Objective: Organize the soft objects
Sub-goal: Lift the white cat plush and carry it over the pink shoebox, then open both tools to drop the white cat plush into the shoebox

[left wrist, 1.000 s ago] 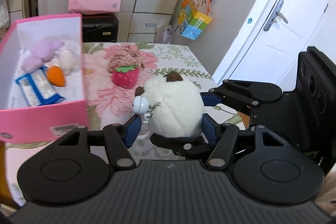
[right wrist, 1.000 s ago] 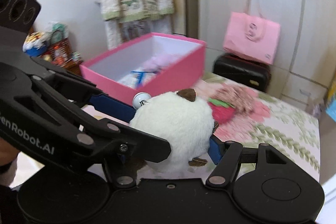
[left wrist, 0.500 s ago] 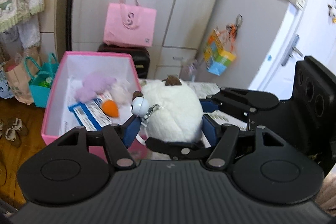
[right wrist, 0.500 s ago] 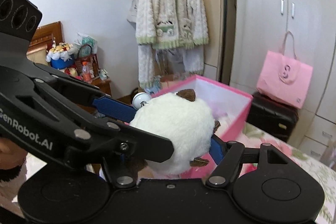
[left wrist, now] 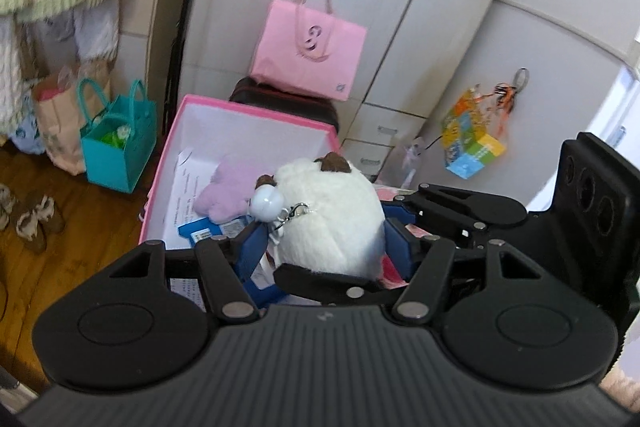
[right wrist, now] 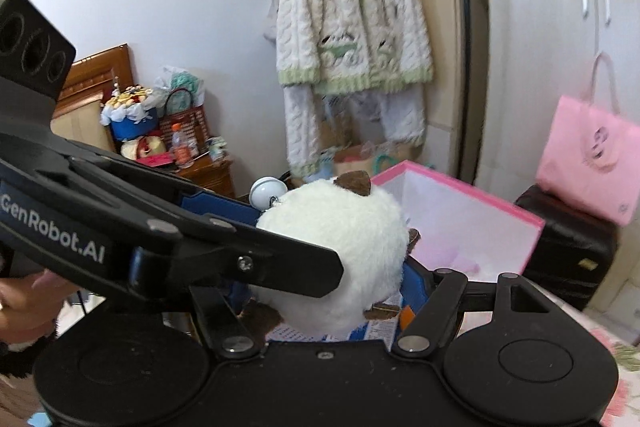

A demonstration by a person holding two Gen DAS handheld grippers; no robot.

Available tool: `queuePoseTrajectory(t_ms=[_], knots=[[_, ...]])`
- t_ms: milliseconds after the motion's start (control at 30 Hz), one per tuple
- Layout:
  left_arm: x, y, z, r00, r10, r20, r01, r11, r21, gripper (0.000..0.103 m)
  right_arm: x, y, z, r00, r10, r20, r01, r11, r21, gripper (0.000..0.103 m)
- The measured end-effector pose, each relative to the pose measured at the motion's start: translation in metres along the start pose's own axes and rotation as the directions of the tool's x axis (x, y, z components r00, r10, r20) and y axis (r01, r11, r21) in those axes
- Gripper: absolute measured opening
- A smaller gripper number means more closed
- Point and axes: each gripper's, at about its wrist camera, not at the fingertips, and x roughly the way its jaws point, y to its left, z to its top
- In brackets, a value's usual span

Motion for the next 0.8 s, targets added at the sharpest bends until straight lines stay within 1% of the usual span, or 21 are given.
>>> queuePoseTrajectory(t_ms=[100,133,167,300,433,500,567,633,700,800], knots=[[0.019,0.013,0.000,0.999,0.018,-0.041,-0.019,1.000,-0.025,0.062,0.019,-0.014,-0.001,0.998,0.045,-0.042,-0.045,0.999,0.019,0.077],[0.023,0.017,0.000,0.999,0.020,-0.050,-0.022,0.999,-0.032,0.062,0.027,-0.014,0.000,0.997,0.049,-0.053,-0.049,0.999,0.008,0.077],[0.027,0.020,0.000,0.998,0.023,-0.054,-0.025,0.999,-0.037,0.062,0.031,-0.016,-0.001,0.997,0.053,-0.059,-0.053,0.999,-0.001,0.077],[0.042,0.034,0.004,0.998,0.029,-0.061,-0.032,0.998,-0.062,0.062,0.050,-0.028,0.001,0.993,0.080,-0.086,-0.078,0.997,0.025,0.077],[0.052,0.042,0.003,0.996,0.047,-0.073,-0.051,0.997,-0.059,0.061,0.065,-0.030,0.005,0.990,0.055,-0.127,-0.057,0.998,-0.015,0.079],[0.056,0.043,0.001,0.994,0.082,-0.069,-0.085,0.995,-0.044,0.061,0.070,-0.030,0.005,0.989,0.041,-0.140,-0.046,0.998,-0.032,0.083],[0.058,0.044,0.000,0.991,0.125,-0.053,-0.126,0.992,-0.025,0.063,0.072,-0.029,0.004,0.990,0.012,-0.139,-0.017,0.999,-0.036,0.085],[0.058,0.043,0.000,0.987,0.151,-0.046,-0.151,0.989,-0.004,0.063,0.073,-0.030,0.004,0.989,-0.004,-0.147,-0.001,1.000,-0.031,0.085],[0.053,0.041,-0.002,0.987,0.160,-0.033,-0.160,0.987,0.010,0.064,0.070,-0.030,0.001,0.989,-0.014,-0.144,0.010,1.000,-0.029,0.085],[0.043,0.037,-0.003,0.988,0.152,-0.019,-0.152,0.988,0.025,0.065,0.059,-0.028,-0.002,0.990,-0.023,-0.142,0.020,0.999,-0.027,0.085]])
